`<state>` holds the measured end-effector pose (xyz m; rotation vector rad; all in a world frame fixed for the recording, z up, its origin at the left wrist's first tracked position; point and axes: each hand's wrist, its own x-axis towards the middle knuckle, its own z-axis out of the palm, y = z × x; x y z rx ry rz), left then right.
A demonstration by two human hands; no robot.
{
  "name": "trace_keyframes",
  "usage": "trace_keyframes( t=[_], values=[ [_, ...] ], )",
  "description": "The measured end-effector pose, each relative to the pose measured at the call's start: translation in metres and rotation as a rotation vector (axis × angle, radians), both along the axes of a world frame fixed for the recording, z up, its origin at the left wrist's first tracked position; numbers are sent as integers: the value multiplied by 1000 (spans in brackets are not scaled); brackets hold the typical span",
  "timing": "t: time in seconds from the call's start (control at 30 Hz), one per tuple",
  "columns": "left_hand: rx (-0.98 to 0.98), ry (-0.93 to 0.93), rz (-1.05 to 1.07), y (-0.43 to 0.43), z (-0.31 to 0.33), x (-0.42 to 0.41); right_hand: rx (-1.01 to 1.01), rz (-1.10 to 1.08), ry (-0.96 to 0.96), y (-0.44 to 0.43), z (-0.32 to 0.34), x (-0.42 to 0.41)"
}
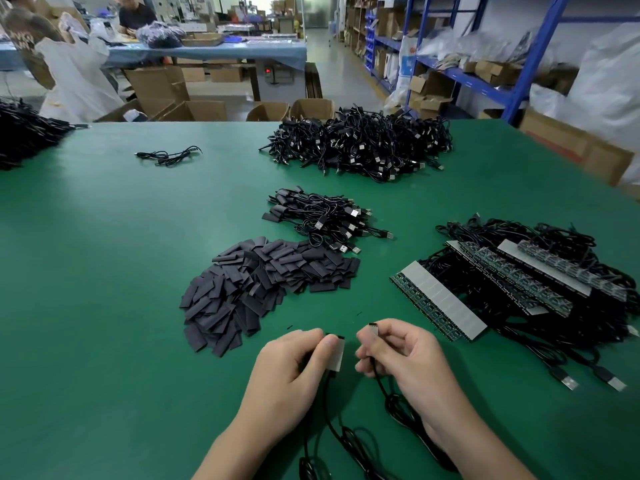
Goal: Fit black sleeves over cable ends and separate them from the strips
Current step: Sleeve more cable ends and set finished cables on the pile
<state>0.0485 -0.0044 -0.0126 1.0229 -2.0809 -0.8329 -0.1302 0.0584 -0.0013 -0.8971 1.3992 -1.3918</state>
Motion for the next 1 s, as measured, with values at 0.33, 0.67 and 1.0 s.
trace_keyframes(
  t=[0.33, 0.67, 1.0],
  values=[
    [-321, -335, 469, -29, -4, 23, 44, 9, 446, -2, -12, -17],
    [-152, -405, 571, -43, -6, 41, 81, 117, 502, 0, -6, -15],
    [-232, -178, 523, -39, 2, 39, 10, 140, 317, 0, -7, -14]
  ],
)
